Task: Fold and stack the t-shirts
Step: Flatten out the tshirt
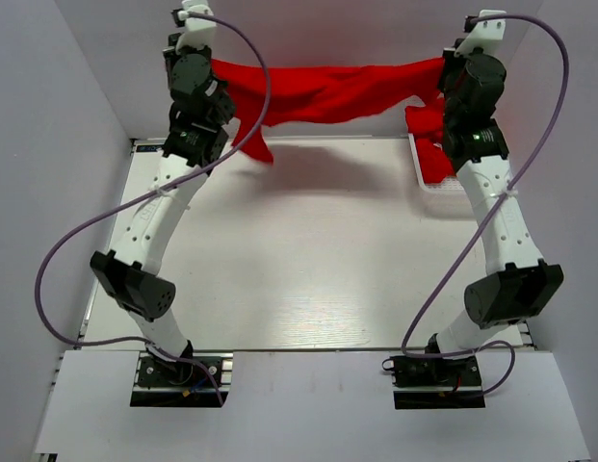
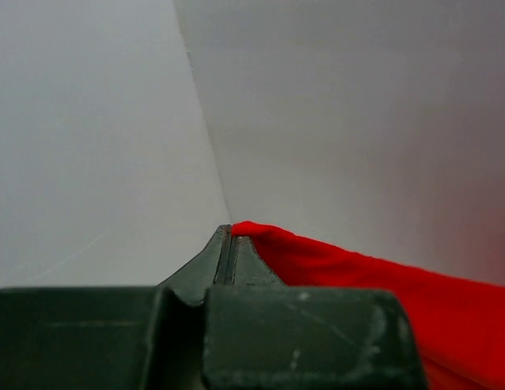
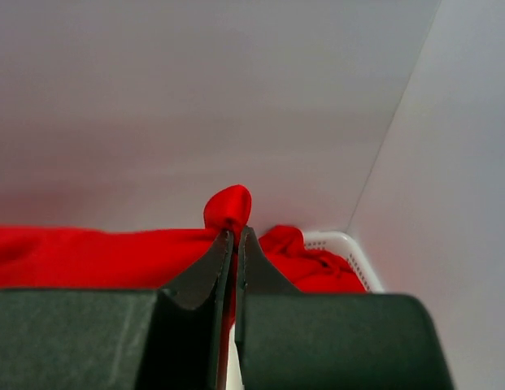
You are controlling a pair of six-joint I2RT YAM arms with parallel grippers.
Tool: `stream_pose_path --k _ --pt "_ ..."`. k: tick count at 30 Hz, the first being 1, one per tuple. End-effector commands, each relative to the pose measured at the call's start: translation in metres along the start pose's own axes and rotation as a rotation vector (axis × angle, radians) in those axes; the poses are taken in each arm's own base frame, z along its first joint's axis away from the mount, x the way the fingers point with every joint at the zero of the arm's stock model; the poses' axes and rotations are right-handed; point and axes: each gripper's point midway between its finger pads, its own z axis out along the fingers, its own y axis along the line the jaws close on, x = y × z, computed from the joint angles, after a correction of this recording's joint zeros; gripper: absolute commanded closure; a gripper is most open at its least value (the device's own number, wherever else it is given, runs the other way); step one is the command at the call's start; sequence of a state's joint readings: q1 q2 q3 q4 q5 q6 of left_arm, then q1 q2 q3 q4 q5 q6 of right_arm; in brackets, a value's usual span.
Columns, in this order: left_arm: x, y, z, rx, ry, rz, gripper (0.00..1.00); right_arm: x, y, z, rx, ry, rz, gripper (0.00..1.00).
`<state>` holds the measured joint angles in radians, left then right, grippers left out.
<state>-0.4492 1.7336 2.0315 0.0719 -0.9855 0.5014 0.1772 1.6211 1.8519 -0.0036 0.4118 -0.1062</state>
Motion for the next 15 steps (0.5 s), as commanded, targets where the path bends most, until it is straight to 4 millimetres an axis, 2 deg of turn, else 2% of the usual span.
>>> stream_pose_path --k 1,2,3,4,5,6,7,8,9,10,11,12,13,14,15 --pt "-0.037 0.06 -0.014 -0.026 -0.045 -0.106 1.0 -0.019 -0.017 -0.021 0.01 -0.049 0.042 1.0" --pt "-0.022 0.058 -0.014 -0.013 -0.021 -0.08 1.0 -0.002 -0.016 -0.023 0.004 -0.016 0.028 1.0" --pt "-0.013 0.056 -0.017 -0.004 -0.004 -0.079 1.0 -0.007 -0.02 -0.033 0.006 -0.024 0.038 1.0" --pt "-0.006 0.056 -0.016 0.004 0.001 -0.088 1.0 0.014 -0.017 -0.033 -0.014 0.016 0.032 1.0" --pt "0.015 0.056 -0.016 0.003 0.031 -0.059 1.0 0.035 -0.017 -0.035 -0.014 0.055 0.028 1.0" --pt "0.029 0.053 -0.015 0.003 0.054 -0.046 1.0 0.04 -0.019 -0.037 -0.013 0.067 0.03 1.0" --pt "0.045 0.046 -0.014 0.023 0.088 -0.051 1.0 0.069 -0.017 -0.038 -0.022 0.125 0.032 1.0" --pt "0.07 0.044 -0.008 0.018 0.128 -0.024 1.0 0.082 -0.016 -0.037 -0.026 0.152 0.032 1.0" --pt "0.097 0.034 -0.001 0.014 0.174 0.0 1.0 0.094 -0.016 -0.035 -0.029 0.177 0.032 1.0" --pt "0.122 0.022 0.003 0.037 0.232 -0.007 1.0 0.123 -0.01 -0.033 -0.056 0.241 0.022 1.0" --pt "0.149 0.023 0.014 0.017 0.287 0.005 1.0 0.146 -0.004 -0.028 -0.079 0.29 0.045 1.0" --pt "0.194 0.001 0.023 0.049 0.368 0.039 1.0 0.164 0.0 -0.029 -0.092 0.344 0.042 1.0" --pt "0.221 -0.007 0.028 0.057 0.423 0.045 1.0 0.205 0.011 -0.026 -0.129 0.426 0.042 1.0" --pt "0.251 -0.006 0.035 0.038 0.488 0.024 1.0 0.218 0.019 -0.026 -0.169 0.452 0.045 1.0" --pt "0.277 -0.018 0.039 0.069 0.539 0.022 1.0 0.23 0.027 -0.028 -0.206 0.478 0.05 1.0"
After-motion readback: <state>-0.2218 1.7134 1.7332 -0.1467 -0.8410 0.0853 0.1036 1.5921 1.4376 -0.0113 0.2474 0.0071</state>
